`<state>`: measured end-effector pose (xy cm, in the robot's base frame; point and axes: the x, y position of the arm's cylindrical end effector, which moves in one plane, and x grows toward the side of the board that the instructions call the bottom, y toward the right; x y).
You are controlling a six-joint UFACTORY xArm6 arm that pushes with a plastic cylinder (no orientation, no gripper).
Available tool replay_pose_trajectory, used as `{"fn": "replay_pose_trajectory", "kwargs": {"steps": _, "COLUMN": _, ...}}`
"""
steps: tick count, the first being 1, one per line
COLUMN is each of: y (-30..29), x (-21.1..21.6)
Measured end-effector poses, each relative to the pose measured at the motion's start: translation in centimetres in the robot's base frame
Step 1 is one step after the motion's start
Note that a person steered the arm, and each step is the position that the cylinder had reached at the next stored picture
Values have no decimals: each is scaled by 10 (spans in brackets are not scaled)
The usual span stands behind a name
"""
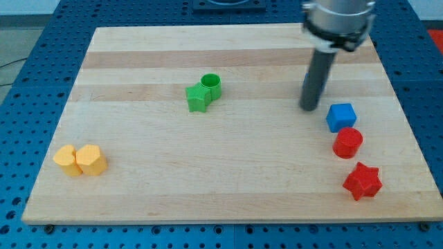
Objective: Separate the green blocks from the each other
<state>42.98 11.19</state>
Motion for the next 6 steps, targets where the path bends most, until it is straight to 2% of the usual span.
{"fn": "replay_pose_trajectory", "kwargs": {"steps": 1, "y": -57, "x": -3}}
{"fn": "replay_pose_trajectory", "kwargs": {"steps": 2, "y": -33, "x": -40}}
{"fn": "replay_pose_trajectory", "kwargs": {"steps": 6, "y": 32, "x": -52}}
